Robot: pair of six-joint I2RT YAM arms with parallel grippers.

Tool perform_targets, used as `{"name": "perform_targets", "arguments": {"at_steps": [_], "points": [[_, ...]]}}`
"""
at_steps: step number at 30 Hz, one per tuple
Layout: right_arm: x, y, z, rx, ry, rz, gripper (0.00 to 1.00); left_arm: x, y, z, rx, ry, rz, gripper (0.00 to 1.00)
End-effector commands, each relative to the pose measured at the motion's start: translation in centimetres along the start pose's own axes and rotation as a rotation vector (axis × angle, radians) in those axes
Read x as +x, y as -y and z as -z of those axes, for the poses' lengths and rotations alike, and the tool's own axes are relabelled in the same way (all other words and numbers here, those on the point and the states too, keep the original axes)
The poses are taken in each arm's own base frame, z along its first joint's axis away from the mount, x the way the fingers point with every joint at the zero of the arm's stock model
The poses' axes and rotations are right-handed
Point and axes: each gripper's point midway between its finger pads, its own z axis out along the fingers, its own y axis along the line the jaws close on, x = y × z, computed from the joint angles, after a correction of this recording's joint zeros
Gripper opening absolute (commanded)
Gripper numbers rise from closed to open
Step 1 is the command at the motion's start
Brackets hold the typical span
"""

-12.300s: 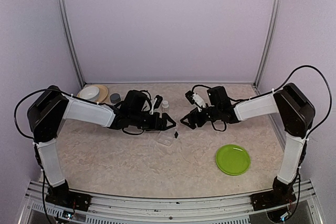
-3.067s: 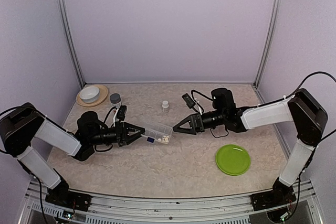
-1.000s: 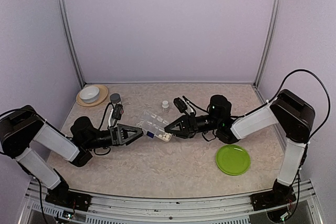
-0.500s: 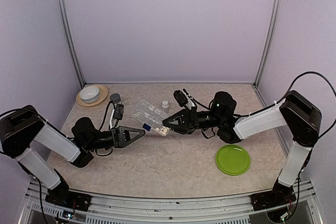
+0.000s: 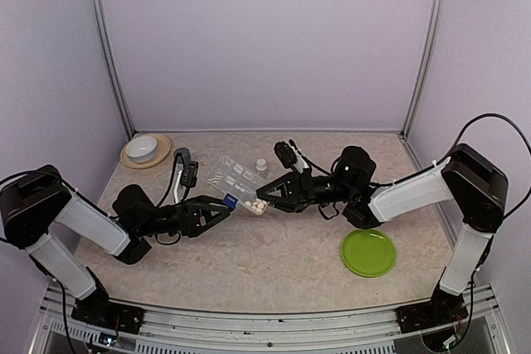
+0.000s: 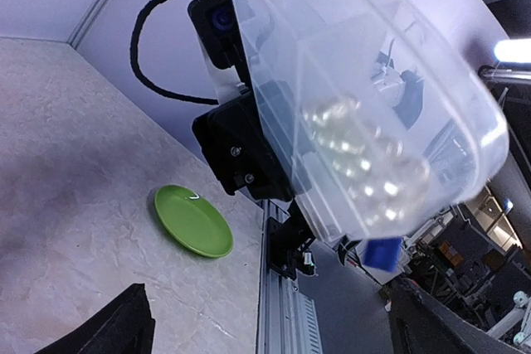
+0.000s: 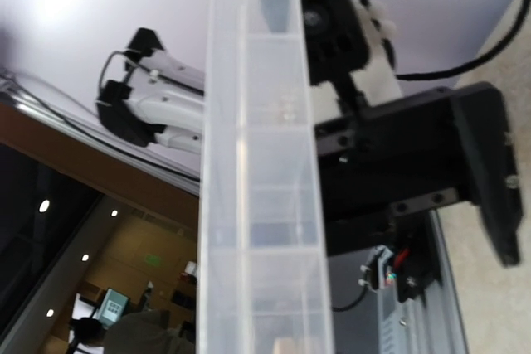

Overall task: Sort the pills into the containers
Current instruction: Close the lid of the pill container.

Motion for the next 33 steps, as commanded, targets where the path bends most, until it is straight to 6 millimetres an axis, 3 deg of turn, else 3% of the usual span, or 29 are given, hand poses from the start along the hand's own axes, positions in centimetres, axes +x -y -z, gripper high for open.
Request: {"name": "perform_targets", "arguments": {"at_steps": [1,6,16,28,33], "points": [[-0.2,-3.5,0.2,-0.092,0.017,0.058,0.06,0.4,1.0,0.3,0.068,-0.001,-0.153,0.98],[-0.1,-4.1,0.3,-0.081,0.016,0.069,0.06,-0.3,2.4,1.1,0.143,0.058,-0.219,0.99],[1.7,-5.0,-0.8,-0.120,-0.023,0.058,0.06,-2.1,5.4,0.0,0.271,0.096,-0.524,0.99],[2.4,-5.4,-1.1,-0.133,-0.042,0.062,0.06,-0.8,8.2,0.6,0.395,0.070,-0.818,0.98],[2.9,-4.9,-1.0,-0.141,-0.046,0.049,0.06,-1.7,8.9,0.4,0.401,0.100,-0.847,0.99]]}}
